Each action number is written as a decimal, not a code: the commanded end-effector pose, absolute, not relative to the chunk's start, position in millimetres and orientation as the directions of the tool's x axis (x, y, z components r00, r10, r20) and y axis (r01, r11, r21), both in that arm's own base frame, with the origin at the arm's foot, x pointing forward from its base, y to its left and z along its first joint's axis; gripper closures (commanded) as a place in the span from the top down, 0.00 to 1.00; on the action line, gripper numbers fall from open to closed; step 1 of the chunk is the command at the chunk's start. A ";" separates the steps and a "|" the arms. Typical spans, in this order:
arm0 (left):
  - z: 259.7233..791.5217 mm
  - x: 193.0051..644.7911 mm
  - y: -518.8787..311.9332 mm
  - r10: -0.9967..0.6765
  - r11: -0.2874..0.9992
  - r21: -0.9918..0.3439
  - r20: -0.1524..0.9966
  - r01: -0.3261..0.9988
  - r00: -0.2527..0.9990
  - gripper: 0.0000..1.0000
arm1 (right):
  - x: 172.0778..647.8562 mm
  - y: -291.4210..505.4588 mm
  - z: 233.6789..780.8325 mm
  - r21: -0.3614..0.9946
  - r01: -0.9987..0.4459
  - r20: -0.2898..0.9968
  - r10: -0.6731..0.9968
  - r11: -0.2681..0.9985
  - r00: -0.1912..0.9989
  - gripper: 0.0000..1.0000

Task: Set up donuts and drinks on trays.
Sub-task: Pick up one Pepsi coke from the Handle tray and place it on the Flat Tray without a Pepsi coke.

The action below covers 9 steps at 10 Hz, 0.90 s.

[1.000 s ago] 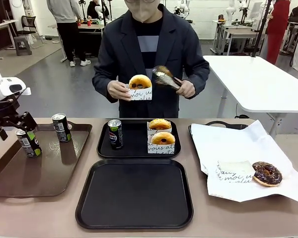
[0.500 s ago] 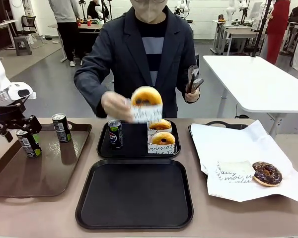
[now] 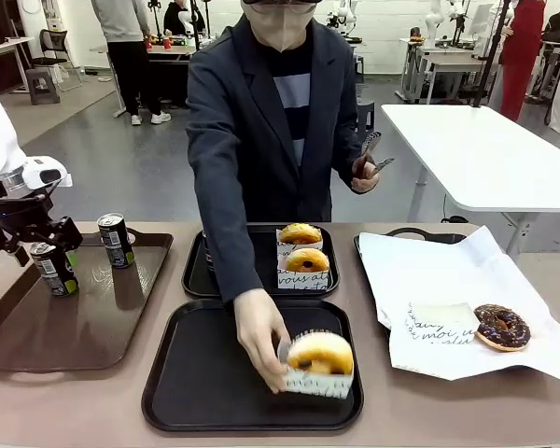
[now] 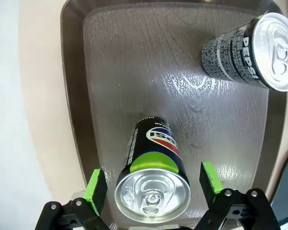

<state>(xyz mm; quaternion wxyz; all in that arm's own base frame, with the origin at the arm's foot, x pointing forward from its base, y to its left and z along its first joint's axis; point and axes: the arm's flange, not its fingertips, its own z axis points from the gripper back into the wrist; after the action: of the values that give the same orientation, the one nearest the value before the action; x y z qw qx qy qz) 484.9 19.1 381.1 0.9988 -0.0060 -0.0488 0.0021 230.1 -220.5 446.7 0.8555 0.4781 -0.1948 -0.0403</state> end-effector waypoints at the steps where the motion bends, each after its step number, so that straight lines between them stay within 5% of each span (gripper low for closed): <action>1: 376.8 493.3 21.2 0.039 0.999 -0.013 0.107 -0.038 0.993 1.00 | 231.4 -220.3 446.1 0.839 -0.141 0.315 -0.258 0.526 0.914 1.00; 4: 374.0 494.3 20.8 0.044 0.999 -0.028 0.096 -0.041 0.994 1.00 | 231.4 -220.3 446.1 0.839 -0.141 0.315 -0.258 0.526 0.914 1.00; 9: 376.5 491.1 19.6 0.043 0.998 -0.049 0.087 -0.039 0.995 0.50 | 231.4 -220.3 446.1 0.839 -0.141 0.315 -0.258 0.526 0.914 1.00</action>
<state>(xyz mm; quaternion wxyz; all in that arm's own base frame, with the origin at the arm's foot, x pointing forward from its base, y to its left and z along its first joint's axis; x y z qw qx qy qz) 491.4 20.7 374.6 0.9988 -0.0151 -0.0435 0.0136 230.1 -220.5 446.7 0.8555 0.4781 -0.1948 -0.0403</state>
